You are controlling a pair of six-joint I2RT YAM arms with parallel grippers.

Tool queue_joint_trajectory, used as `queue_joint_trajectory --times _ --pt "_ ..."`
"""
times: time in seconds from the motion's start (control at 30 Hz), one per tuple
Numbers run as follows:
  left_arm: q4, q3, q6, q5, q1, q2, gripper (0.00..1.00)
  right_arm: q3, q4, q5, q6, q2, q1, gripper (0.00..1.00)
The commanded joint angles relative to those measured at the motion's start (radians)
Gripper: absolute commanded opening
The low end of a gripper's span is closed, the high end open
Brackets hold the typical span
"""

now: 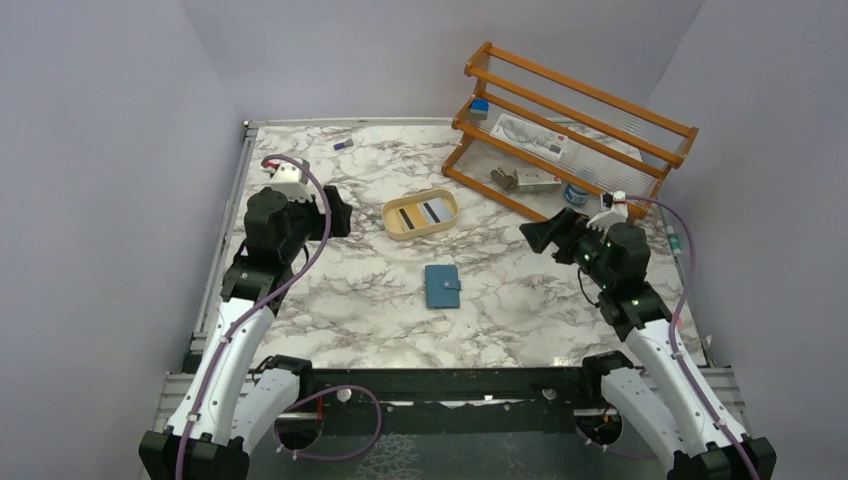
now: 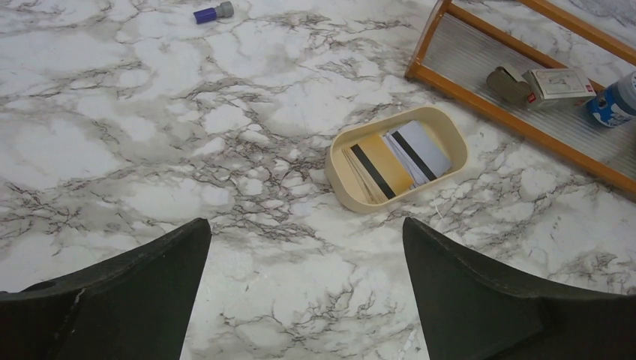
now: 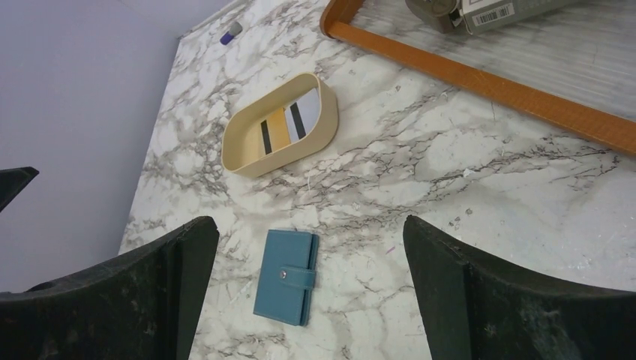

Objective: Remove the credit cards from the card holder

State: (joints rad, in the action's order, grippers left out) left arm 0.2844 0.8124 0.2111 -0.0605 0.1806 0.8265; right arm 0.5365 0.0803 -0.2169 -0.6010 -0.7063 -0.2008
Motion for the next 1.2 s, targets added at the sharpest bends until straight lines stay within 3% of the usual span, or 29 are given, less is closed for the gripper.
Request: queue_joint_trajectory --times 0.0,0.17,0.3,0.4,0.5,0.8,1.17 --pt "0.050 0.063 0.019 0.082 -0.003 0.042 0.99 -0.012 -0.005 0.064 -0.017 0.015 0.003 1.00" --pt "0.042 0.038 0.070 0.247 -0.003 0.031 0.99 0.010 -0.055 -0.087 0.113 0.022 0.003 1.00" --pt "0.044 0.018 0.056 0.305 -0.002 0.011 0.99 0.115 0.061 -0.139 0.181 -0.072 0.002 1.00" --pt "0.073 0.051 -0.025 0.197 -0.003 0.056 0.99 0.159 0.106 -0.136 0.232 -0.099 -0.012 1.00" --pt "0.088 0.054 -0.003 0.095 -0.003 0.092 0.99 0.209 0.162 -0.074 0.271 -0.123 -0.094 1.00" --pt "-0.028 -0.048 0.074 -0.210 -0.004 0.035 0.99 0.372 0.354 0.364 0.344 -0.466 -0.689 1.00" --pt "-0.022 -0.061 0.124 -0.280 -0.004 0.108 0.99 0.390 0.171 0.353 0.409 -0.726 -0.721 0.87"
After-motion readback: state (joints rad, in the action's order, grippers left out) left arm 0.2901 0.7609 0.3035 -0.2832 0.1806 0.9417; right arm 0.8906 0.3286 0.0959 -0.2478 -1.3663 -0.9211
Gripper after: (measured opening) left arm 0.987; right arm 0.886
